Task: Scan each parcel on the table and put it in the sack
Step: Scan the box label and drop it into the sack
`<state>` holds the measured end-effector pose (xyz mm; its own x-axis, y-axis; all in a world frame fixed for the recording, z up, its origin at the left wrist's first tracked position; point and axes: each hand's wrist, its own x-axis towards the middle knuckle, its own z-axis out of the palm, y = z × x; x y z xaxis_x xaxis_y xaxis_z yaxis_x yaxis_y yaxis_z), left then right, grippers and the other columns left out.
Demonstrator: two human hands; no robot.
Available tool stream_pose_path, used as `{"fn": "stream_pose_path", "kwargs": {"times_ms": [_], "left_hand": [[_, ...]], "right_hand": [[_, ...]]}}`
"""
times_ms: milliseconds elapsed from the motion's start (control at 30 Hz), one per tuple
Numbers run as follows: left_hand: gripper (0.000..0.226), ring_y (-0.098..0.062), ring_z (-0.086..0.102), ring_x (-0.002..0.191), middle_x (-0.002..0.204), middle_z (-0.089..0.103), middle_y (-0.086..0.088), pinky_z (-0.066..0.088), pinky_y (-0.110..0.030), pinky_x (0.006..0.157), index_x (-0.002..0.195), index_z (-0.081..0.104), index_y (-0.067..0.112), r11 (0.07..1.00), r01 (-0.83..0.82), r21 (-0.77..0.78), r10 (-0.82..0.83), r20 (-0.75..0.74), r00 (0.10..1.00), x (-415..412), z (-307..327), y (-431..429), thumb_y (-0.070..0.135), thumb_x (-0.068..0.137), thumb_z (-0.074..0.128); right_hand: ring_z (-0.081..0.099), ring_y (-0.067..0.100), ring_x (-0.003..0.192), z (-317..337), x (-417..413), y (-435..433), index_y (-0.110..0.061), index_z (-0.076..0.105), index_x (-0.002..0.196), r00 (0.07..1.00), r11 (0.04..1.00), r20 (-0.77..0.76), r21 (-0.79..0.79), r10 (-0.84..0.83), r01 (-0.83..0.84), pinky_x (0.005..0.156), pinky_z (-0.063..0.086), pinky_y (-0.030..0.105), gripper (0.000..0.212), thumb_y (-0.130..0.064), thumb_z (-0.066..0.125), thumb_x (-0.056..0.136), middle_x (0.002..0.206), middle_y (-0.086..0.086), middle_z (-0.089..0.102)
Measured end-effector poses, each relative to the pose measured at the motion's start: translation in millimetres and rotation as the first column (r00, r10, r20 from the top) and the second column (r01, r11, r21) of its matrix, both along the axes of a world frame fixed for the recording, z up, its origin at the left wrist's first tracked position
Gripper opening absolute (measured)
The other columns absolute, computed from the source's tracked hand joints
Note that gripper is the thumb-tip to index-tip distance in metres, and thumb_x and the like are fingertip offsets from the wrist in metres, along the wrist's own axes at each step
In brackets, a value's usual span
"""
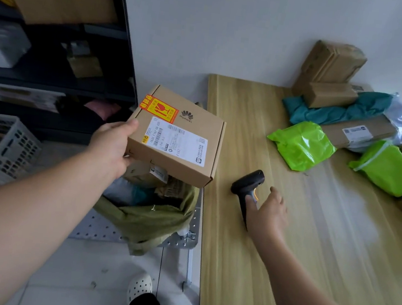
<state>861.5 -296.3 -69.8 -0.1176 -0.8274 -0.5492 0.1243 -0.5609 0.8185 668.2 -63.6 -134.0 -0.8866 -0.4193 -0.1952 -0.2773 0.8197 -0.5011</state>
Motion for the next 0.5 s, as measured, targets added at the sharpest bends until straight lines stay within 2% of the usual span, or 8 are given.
{"fn": "stream_pose_path", "kwargs": {"times_ms": [100, 200, 300, 433, 500], "left_hand": [[0.019, -0.026, 0.065, 0.097, 0.107, 0.067, -0.011, 0.056, -0.047, 0.076, 0.105, 0.056, 0.020, 1.000, -0.026, 0.004, 0.026, 0.003, 1.000, 12, 3, 8, 0.023, 0.089, 0.065], [0.018, -0.027, 0.065, 0.094, 0.106, 0.066, -0.011, 0.056, -0.047, 0.074, 0.107, 0.055, 0.020, 0.999, -0.034, 0.022, 0.034, 0.020, 0.999, 28, 0, 9, 0.026, 0.091, 0.063], [0.026, -0.029, 0.065, 0.094, 0.107, 0.066, -0.012, 0.057, -0.047, 0.072, 0.115, 0.053, 0.019, 0.996, -0.013, 0.085, 0.008, 0.055, 0.998, 45, -9, 4, 0.029, 0.092, 0.061], [0.031, -0.027, 0.065, 0.091, 0.109, 0.067, -0.013, 0.053, -0.042, 0.066, 0.120, 0.054, 0.015, 0.974, 0.094, 0.206, -0.112, 0.076, 0.991, 61, -34, -13, 0.031, 0.094, 0.056], [0.031, -0.026, 0.062, 0.096, 0.115, 0.066, -0.012, 0.050, -0.040, 0.079, 0.121, 0.057, 0.013, 0.954, 0.189, 0.231, -0.237, 0.199, 0.951, 68, -52, -25, 0.030, 0.095, 0.054]], "right_hand": [[0.035, 0.029, 0.138, 32, 21, -20, -0.010, 0.044, 0.145, 0.971, 0.962, -0.148, -0.175, 0.187, -0.212, 0.112, 0.028, 0.039, 0.058, -0.034, 0.061, 0.095, 0.151, 0.009, 0.042], [0.026, 0.030, 0.143, 60, 49, -56, -0.018, 0.046, 0.146, 0.886, 0.859, -0.198, -0.232, 0.419, -0.457, 0.116, 0.024, 0.045, 0.056, -0.041, 0.056, 0.096, 0.157, 0.007, 0.035], [0.006, 0.028, 0.151, 69, 78, -92, -0.032, 0.034, 0.152, 0.757, 0.751, -0.189, -0.119, 0.625, -0.650, 0.120, 0.014, 0.051, 0.060, -0.054, 0.046, 0.097, 0.165, 0.000, 0.019], [-0.009, 0.029, 0.152, 48, 105, -128, -0.040, 0.018, 0.155, 0.653, 0.655, -0.070, 0.142, 0.754, -0.742, 0.119, 0.007, 0.057, 0.064, -0.061, 0.037, 0.098, 0.167, -0.004, 0.005], [-0.013, 0.030, 0.151, 32, 112, -140, -0.039, 0.018, 0.154, 0.636, 0.627, -0.057, 0.254, 0.769, -0.736, 0.119, 0.008, 0.060, 0.064, -0.062, 0.034, 0.097, 0.166, -0.005, 0.004]]}}
